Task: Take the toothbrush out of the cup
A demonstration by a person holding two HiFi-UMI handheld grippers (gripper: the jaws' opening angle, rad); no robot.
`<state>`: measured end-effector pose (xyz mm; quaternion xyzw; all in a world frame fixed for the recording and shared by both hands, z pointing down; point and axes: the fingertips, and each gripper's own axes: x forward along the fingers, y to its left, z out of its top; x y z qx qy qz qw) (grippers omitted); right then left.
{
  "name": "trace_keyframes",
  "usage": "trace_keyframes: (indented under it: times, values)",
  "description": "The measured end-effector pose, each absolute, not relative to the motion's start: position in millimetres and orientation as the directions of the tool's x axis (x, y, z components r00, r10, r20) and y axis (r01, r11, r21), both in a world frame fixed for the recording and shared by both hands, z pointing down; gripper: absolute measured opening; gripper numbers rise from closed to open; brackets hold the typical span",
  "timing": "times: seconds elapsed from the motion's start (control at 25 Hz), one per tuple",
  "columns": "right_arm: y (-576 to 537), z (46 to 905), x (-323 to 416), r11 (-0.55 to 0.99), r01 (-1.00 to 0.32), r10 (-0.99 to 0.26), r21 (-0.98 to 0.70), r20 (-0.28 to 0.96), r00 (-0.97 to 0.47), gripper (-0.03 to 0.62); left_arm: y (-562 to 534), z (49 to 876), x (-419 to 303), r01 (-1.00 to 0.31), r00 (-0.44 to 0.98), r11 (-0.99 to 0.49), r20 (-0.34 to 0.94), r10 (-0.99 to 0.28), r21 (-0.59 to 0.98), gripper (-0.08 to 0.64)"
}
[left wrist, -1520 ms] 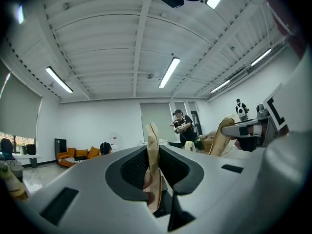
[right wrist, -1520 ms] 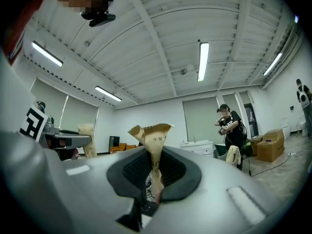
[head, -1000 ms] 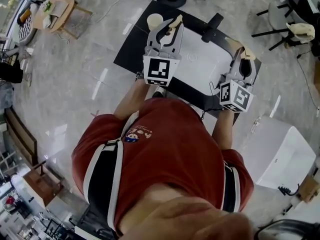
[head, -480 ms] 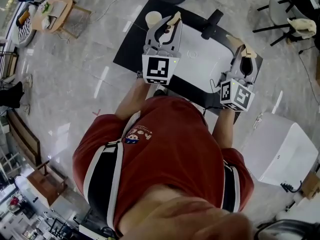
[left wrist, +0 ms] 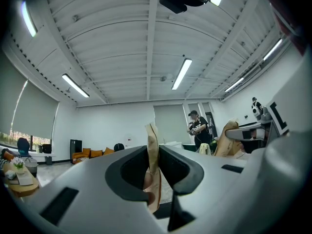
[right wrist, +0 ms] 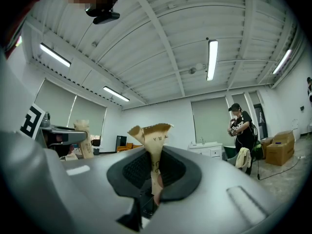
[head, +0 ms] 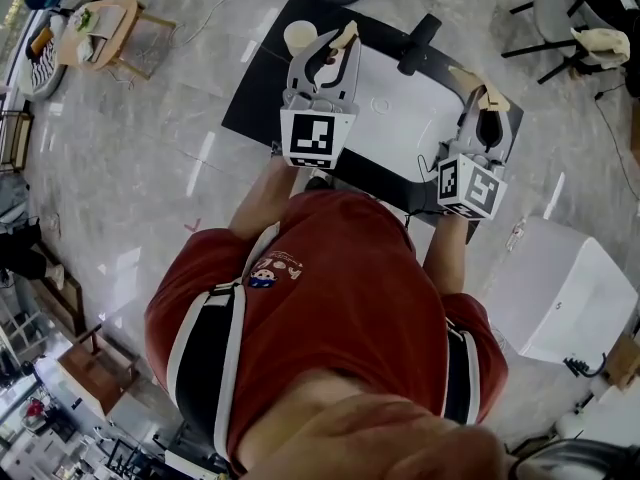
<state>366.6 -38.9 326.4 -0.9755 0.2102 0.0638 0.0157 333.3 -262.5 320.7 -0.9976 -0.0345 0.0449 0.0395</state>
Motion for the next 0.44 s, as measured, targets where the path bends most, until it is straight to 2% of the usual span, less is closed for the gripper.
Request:
trace_keyframes:
  times: [0.44]
  values:
    - [-41.3,328.5,368.1,-0.910,-0.414,-0.412,0.014,-0.119,0.903,0.038,-265.8,322.5,338.2,0.071,0.993,-0.994,-0.085,0.078,-0.080,0.067]
